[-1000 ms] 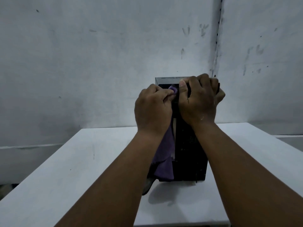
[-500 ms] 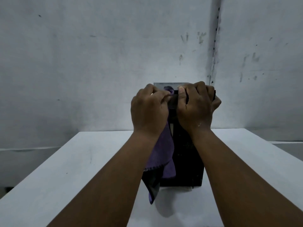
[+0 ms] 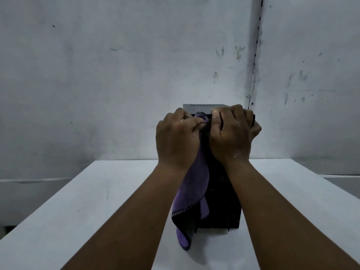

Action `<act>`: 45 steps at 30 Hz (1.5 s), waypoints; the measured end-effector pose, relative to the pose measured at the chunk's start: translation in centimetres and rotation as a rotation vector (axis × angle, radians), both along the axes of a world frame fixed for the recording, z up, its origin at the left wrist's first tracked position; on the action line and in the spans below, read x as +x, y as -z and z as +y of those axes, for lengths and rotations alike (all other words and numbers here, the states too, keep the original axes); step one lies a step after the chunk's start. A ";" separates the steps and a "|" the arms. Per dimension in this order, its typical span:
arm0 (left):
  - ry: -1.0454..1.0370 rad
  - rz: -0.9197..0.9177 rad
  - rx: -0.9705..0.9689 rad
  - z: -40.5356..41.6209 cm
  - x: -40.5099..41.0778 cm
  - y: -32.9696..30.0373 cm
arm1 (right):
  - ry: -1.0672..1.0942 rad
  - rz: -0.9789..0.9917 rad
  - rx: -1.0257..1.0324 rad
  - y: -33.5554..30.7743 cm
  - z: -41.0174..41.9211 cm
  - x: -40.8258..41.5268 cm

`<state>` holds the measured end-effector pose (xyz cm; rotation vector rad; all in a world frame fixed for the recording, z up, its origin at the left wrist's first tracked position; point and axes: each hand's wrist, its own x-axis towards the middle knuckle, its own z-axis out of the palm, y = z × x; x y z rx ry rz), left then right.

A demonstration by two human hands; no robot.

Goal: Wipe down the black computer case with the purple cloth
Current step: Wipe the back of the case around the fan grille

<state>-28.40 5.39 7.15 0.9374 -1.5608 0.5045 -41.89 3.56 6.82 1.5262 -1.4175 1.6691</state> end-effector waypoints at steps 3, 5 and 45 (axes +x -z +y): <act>0.016 -0.015 0.006 0.1 -0.1 0.8 | -0.004 0.001 0.001 0.1 -0.1 0.0; 0.035 -0.050 0.014 0.3 -0.3 1.9 | 0.002 0.001 0.001 0.1 -0.1 0.0; 0.097 -0.016 0.084 0.5 -1.3 1.4 | 0.010 0.025 -0.055 0.6 -0.5 -0.3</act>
